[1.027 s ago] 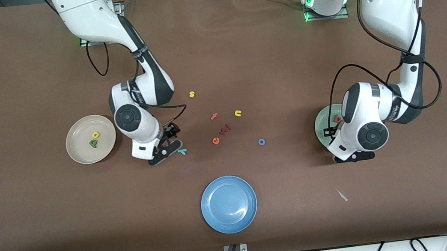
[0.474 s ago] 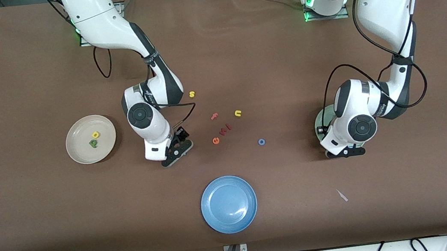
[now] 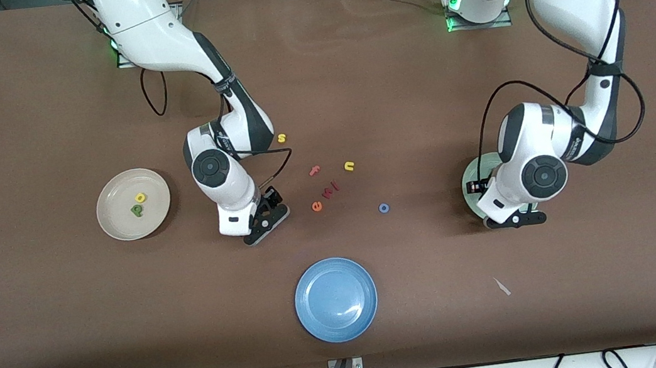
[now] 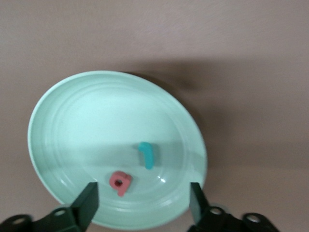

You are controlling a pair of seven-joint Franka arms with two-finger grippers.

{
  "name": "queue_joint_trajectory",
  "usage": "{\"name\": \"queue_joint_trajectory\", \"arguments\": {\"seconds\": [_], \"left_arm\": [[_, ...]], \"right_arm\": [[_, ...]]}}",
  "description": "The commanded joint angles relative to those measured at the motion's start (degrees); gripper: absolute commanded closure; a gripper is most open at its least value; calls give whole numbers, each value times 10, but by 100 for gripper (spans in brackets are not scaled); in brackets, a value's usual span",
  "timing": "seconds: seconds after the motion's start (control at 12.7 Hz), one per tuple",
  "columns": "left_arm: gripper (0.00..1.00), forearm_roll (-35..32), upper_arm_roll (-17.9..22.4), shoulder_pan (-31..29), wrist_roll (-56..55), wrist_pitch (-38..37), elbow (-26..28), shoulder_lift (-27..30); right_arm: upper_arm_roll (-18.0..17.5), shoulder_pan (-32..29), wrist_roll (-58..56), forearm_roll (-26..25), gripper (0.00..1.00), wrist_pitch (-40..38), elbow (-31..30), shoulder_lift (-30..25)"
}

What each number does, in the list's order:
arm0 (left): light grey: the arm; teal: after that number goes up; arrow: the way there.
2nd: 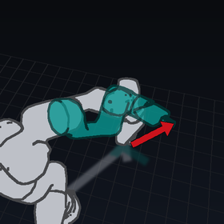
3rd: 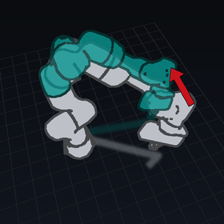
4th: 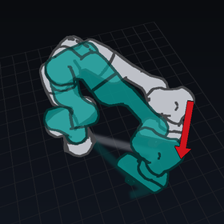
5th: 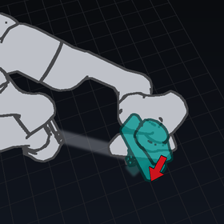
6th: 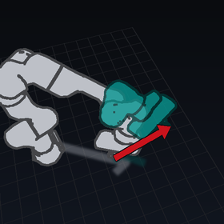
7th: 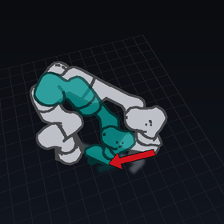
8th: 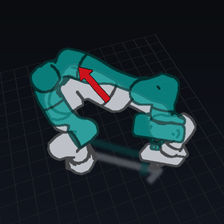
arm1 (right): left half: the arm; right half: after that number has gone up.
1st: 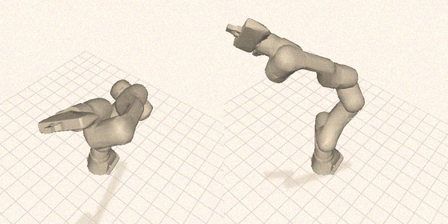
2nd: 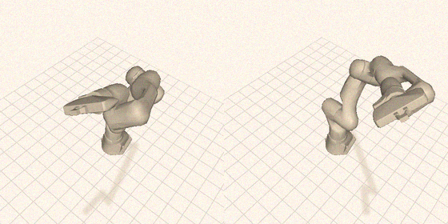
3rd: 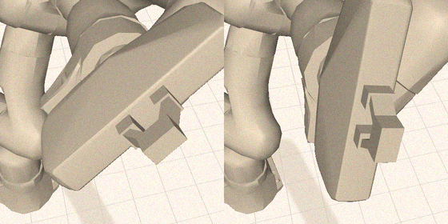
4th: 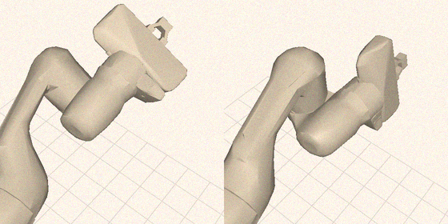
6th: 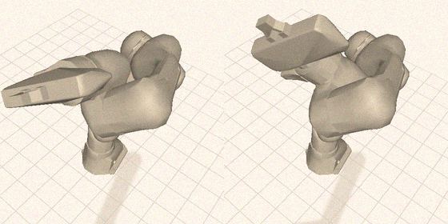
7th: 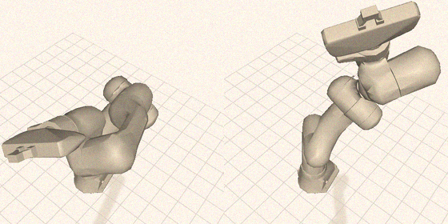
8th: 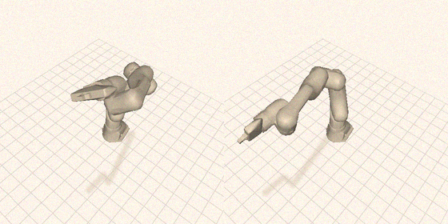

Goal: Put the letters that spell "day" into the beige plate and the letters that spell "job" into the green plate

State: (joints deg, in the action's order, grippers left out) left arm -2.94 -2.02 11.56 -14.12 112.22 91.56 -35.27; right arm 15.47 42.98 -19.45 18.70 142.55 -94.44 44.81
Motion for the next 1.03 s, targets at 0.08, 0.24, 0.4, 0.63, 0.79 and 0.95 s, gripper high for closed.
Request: {"name": "queue_joint_trajectory", "arguments": {"seconds": [0.08,0.24,0.4,0.63,0.79,0.95], "left_arm": [[0,75,-14,25,-1,-8,-11,20],[0,76,-17,63,-2,-3,-30,9],[0,79,-17,91,-8,41,-31,-7],[0,111,-21,115,-52,143,-31,-43],[0,107,-20,141,-91,206,-24,-67],[0,87,-11,179,-135,221,-24,-81]], "right_arm": [[-1,-1,-23,2,34,2,30,24],[-1,-1,-28,2,50,2,31,24],[-1,-1,-29,2,59,2,31,24],[-1,2,-26,2,86,2,31,24],[-2,4,-26,3,97,2,31,24],[-2,4,-26,4,100,-5,33,20]]}}
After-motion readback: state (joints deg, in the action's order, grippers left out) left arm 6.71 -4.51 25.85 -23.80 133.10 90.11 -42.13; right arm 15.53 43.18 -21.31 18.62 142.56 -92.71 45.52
